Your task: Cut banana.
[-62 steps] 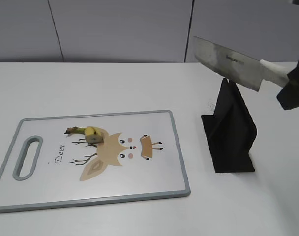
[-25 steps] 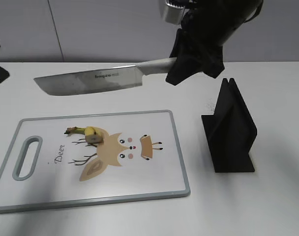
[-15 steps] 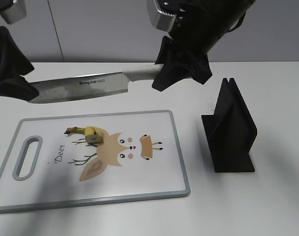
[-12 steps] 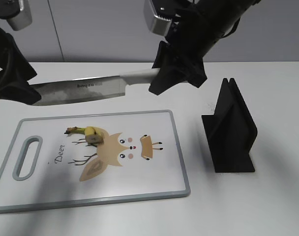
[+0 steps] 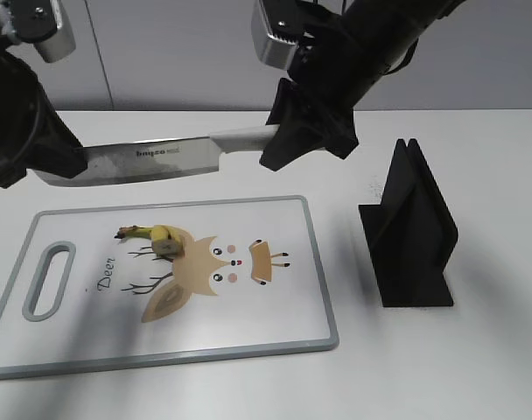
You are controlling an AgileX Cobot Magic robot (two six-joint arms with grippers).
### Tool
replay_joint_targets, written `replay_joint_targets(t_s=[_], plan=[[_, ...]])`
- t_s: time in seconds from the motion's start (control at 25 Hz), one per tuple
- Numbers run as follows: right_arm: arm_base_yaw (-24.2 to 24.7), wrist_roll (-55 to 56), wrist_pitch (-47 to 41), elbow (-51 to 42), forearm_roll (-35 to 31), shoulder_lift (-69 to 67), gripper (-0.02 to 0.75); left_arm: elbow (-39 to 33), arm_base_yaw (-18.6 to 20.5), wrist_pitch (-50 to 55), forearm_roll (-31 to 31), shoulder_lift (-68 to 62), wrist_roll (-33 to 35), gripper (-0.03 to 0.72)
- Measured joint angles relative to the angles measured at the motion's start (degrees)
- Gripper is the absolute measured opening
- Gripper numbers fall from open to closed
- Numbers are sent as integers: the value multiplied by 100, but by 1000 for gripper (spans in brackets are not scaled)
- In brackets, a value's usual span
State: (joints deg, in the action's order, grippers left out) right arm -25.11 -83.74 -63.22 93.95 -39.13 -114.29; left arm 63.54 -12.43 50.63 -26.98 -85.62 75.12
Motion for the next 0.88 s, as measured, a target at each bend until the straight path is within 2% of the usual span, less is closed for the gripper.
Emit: replay_joint_targets(t_s=[0.08, 0.2, 0.28, 0.48, 0.72, 0.88], plan=[[0, 0, 12, 0, -19, -41, 172, 0, 0, 10, -5, -19, 0, 167], [0, 23, 25, 0, -67, -101, 172, 0, 0, 94, -8, -25, 25, 61], [0, 4, 30, 0, -80, -107, 172, -13, 0, 141, 2, -30, 59, 36], [-15, 479, 70, 0, -27, -187, 176, -377, -7, -309, -36, -30, 111, 30], [-85, 1363, 211, 0, 100, -426, 207, -1098, -30, -1311, -134, -30, 212, 35], [-110, 1777, 385, 0, 167, -515, 232, -1301, -58, -1748, -160, -30, 243, 38]])
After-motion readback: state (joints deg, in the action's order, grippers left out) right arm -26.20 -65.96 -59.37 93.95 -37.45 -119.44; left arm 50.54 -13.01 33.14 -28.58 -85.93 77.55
